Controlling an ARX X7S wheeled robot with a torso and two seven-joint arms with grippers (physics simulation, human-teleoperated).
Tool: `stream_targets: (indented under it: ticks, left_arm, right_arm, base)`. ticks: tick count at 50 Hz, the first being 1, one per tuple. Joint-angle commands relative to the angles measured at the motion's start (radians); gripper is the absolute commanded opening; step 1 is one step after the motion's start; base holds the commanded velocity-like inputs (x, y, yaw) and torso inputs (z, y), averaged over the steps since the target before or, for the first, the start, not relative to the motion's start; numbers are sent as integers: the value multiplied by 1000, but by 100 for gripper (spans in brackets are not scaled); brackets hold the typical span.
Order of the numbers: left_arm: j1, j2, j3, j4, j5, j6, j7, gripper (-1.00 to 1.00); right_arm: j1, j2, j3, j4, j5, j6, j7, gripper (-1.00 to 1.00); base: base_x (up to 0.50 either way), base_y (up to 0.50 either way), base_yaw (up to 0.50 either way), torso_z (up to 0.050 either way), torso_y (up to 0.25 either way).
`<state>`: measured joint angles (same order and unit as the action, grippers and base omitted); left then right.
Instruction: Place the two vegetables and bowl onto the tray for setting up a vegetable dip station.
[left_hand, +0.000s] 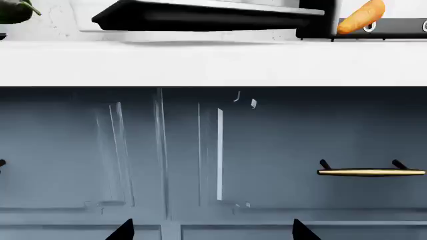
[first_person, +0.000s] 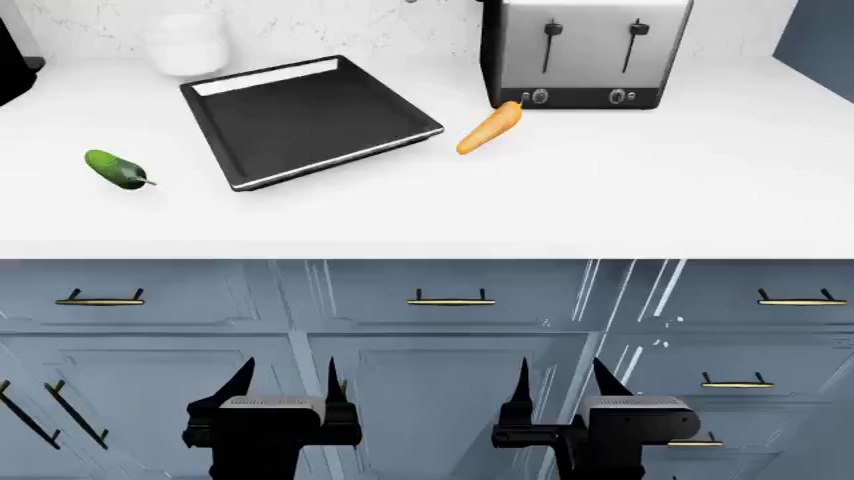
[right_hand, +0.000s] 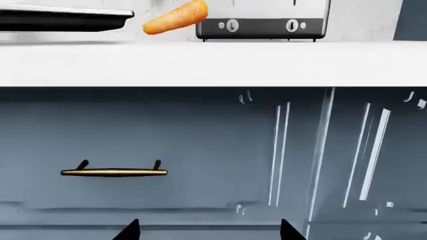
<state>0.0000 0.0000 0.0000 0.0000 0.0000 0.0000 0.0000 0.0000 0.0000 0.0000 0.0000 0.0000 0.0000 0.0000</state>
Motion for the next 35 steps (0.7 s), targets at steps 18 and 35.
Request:
stream_targets:
  ticks: [18,35]
  left_arm:
    - [144,-130,111,395,-56,-225,27,100]
    - [-25,-452,-154,925,-248,-887,167,100]
  right_arm:
    - [-159,157,-113,-453,6,337,-21,100]
    - [400,288,24,-909,426,1382,-276,100]
  base:
    - [0,0,0,21,33]
    - [0,0,0,41,130]
